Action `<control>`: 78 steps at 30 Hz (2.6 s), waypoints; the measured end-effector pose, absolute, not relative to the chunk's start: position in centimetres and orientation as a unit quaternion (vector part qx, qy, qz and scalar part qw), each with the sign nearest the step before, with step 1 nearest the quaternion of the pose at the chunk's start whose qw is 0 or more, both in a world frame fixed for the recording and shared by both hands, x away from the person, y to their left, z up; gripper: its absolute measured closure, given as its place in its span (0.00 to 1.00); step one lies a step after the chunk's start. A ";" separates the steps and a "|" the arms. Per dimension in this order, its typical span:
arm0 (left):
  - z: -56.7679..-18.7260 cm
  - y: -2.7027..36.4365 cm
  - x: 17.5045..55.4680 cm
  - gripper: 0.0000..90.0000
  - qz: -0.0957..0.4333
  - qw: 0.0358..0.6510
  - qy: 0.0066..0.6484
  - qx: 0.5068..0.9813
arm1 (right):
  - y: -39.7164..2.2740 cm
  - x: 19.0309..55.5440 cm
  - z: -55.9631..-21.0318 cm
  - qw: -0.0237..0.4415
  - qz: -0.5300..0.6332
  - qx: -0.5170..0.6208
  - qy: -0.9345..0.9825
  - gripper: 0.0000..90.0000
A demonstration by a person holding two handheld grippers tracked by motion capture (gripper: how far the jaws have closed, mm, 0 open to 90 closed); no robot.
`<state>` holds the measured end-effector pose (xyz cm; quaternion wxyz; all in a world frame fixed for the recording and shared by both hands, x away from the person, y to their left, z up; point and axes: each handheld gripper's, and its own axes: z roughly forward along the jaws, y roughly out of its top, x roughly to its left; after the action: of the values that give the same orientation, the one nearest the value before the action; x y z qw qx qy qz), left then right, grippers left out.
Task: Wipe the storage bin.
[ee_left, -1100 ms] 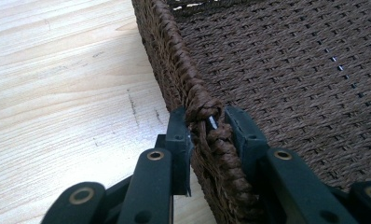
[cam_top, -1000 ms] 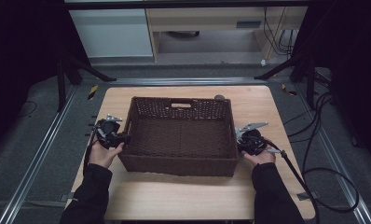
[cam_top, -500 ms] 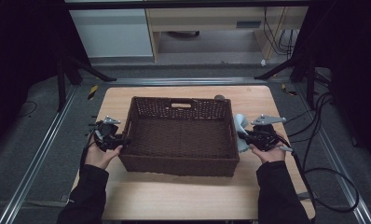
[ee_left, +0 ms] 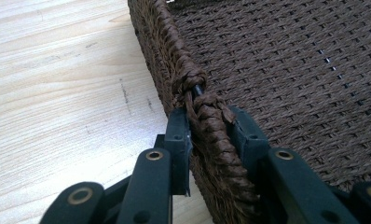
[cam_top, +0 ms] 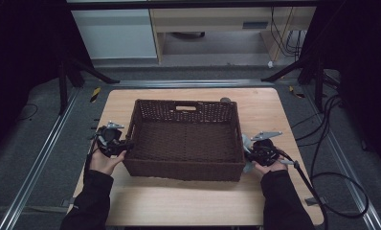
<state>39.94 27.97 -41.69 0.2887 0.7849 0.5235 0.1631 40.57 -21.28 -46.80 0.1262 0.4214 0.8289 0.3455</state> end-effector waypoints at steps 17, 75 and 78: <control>-41.7 27.3 40.9 0.79 0.170 0.284 0.532 0.780 | -22.0 40.1 -42.5 0.189 0.395 0.394 0.808 0.92; -41.7 27.1 42.0 0.80 0.171 0.281 0.531 0.781 | -22.5 36.7 -42.1 0.180 0.394 0.377 0.818 0.92; -41.7 27.1 42.0 0.80 0.170 0.281 0.531 0.781 | -22.4 36.6 -43.4 0.165 0.384 0.382 0.825 0.92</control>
<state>41.97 27.10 -41.70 0.2812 0.7809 0.5312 0.1700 36.62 -22.42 -43.37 0.1653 0.3816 0.8245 0.3837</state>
